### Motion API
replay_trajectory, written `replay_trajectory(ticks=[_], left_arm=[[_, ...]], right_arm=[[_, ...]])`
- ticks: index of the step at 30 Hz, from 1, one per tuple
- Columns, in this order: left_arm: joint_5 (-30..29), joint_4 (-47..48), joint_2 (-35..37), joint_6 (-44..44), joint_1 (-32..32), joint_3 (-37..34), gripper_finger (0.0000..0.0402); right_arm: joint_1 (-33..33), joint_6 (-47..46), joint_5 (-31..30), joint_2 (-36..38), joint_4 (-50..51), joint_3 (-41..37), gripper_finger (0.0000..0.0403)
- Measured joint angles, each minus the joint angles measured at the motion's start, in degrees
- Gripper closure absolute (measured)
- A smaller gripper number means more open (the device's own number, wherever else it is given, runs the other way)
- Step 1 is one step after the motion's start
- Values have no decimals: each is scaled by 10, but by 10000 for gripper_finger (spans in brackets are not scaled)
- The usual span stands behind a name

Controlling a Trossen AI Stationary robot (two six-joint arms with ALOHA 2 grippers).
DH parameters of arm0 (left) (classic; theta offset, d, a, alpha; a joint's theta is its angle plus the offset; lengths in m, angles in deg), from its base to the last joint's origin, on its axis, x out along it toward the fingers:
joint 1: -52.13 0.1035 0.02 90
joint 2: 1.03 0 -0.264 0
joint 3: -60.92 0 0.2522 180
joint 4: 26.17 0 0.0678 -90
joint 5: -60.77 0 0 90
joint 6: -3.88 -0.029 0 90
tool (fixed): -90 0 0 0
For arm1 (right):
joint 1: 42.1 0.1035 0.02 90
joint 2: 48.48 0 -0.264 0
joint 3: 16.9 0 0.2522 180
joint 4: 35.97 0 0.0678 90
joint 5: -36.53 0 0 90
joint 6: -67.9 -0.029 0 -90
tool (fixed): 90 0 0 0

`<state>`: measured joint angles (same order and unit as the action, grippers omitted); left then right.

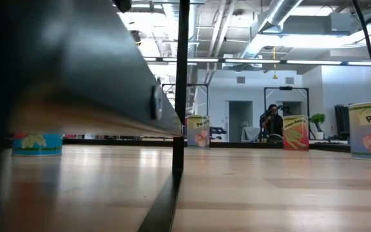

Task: Pick and place cans onto a shelf
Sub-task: Put the bottom green beans on the shelf

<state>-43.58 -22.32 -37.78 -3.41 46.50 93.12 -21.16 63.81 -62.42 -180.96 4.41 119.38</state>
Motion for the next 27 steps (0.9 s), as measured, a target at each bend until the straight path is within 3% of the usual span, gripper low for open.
replay_trajectory(ticks=[5, 12, 16, 20, 27], left_arm=[[16, 3, 0, 0, 0, 0, 401], [156, 5, 0, 4, 0, 0, 401], [172, 5, 0, 7, -13, 0, 401], [166, 3, 0, 6, -30, 0, 401], [140, -1, -1, 7, -45, 0, 401]], right_arm=[[0, 21, 0, 1, 0, 0, 328], [11, 98, -1, 53, 147, 42, 372], [18, 129, -19, 113, 190, 13, 393], [24, 127, -75, 185, 166, -80, 397], [12, 136, -78, 340, -83, -370, 399]])
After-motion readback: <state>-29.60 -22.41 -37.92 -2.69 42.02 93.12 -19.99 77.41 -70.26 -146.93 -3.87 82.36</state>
